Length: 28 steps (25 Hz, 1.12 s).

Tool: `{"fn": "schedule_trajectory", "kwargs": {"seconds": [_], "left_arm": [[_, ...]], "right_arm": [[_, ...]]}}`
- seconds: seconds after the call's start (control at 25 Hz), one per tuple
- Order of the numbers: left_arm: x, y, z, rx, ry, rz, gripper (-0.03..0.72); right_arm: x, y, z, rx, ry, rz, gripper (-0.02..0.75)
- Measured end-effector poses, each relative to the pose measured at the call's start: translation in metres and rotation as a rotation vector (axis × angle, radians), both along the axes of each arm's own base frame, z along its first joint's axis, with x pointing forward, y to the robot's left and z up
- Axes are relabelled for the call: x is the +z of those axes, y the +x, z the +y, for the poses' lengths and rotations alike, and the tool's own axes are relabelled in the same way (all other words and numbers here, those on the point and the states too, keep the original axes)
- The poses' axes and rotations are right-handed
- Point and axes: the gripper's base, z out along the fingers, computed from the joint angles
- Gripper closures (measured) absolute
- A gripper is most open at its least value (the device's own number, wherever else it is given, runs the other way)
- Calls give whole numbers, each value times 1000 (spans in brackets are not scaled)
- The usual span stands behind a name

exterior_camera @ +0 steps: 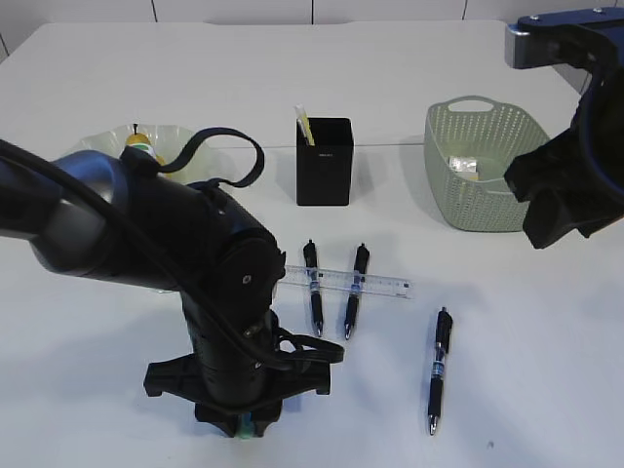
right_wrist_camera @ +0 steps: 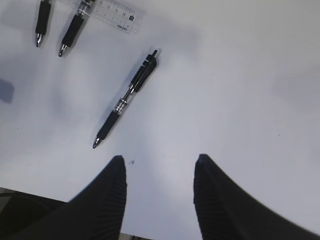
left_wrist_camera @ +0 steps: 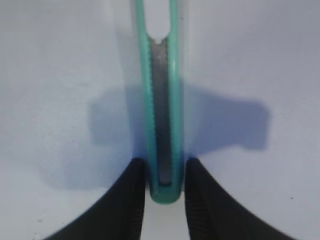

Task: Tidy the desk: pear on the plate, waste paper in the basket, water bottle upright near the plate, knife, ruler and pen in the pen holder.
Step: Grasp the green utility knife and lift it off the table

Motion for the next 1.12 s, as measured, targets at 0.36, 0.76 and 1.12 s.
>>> {"fn": "schedule_trajectory", "kwargs": {"seconds": [0.36,0.76,1.12], "left_arm": [[0,0,1,0,9,7,563],[0,0,1,0,9,8,563],[0,0,1,0,9,8,580]], "right_arm": [[0,0,0,0,0,0,401],[0,0,0,0,0,0,401],[0,0,0,0,0,0,401]]}}
